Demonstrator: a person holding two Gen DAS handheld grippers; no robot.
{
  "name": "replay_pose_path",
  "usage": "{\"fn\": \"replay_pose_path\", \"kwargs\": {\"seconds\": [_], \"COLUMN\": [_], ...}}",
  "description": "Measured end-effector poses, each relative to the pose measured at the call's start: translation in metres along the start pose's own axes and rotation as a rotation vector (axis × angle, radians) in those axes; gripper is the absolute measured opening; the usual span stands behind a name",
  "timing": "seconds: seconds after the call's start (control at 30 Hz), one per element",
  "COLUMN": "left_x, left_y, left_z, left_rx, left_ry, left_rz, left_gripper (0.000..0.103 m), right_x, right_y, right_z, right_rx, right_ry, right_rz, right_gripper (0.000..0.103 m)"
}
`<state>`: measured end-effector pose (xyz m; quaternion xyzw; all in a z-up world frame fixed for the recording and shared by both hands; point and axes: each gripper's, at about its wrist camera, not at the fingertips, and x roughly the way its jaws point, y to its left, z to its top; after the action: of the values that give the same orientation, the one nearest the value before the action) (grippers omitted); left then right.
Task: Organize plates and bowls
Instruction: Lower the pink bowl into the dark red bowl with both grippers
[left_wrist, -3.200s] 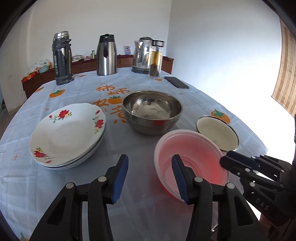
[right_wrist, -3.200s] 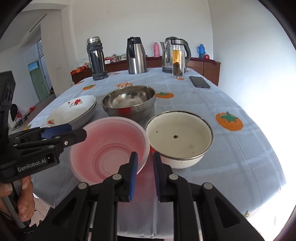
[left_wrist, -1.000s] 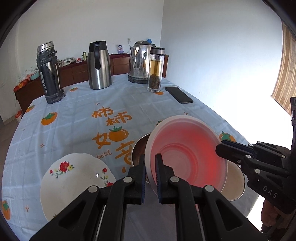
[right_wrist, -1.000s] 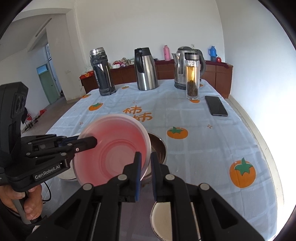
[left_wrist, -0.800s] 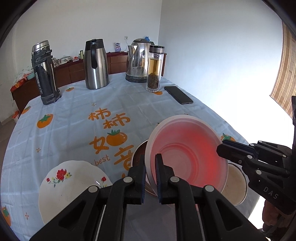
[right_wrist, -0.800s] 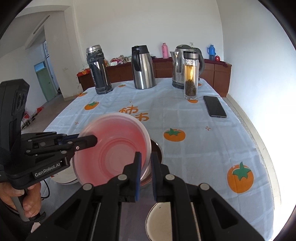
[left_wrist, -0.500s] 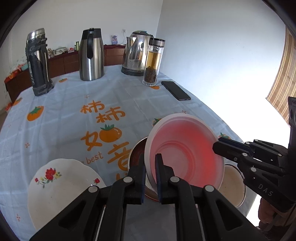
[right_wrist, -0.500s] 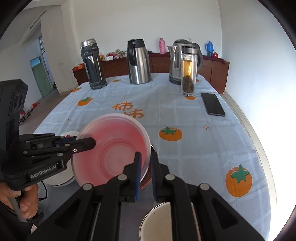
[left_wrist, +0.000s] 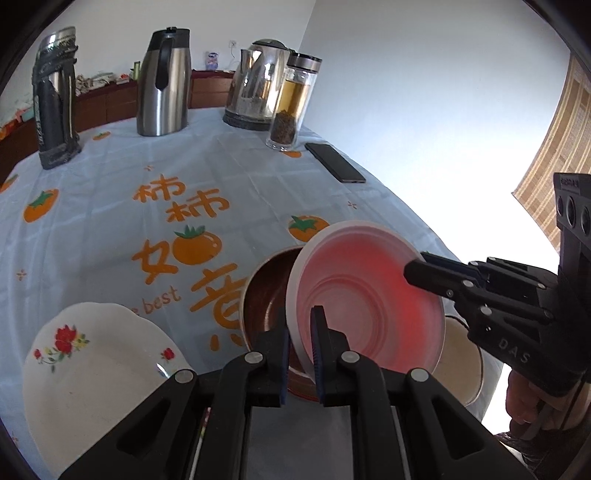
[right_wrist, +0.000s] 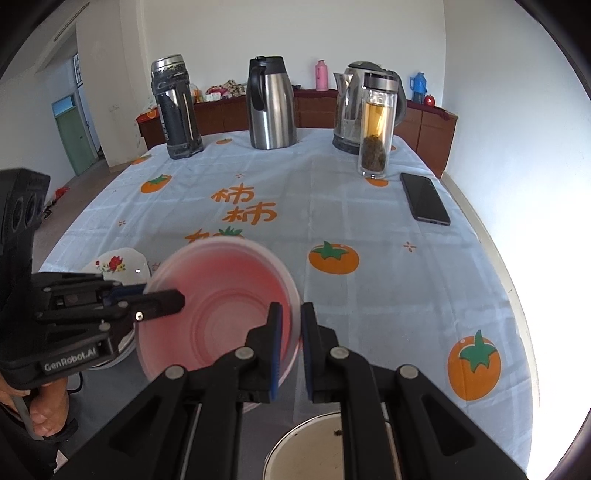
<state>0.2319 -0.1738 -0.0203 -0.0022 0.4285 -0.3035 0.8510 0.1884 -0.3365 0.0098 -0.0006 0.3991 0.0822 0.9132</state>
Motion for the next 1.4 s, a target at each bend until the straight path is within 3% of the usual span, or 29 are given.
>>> {"fn": "replay_pose_path", "kwargs": {"seconds": [0.2, 1.4], "left_x": [0.003, 0.017], "left_y": [-0.002, 0.017], "left_z": [-0.002, -0.009], "left_rx": [0.01, -0.031], "left_ry": [-0.002, 0.052], "left_rz": [0.036, 0.021], "left_gripper": [0.012, 0.012], "right_x": [0.005, 0.035], "right_y": [0.001, 0.007], "right_z": [0.0, 0.005], "right_rx": [-0.005, -0.03], "right_ry": [0.01, 0.058], "right_rz": [-0.006, 0.016], "right_gripper": [0.01, 0.011]}}
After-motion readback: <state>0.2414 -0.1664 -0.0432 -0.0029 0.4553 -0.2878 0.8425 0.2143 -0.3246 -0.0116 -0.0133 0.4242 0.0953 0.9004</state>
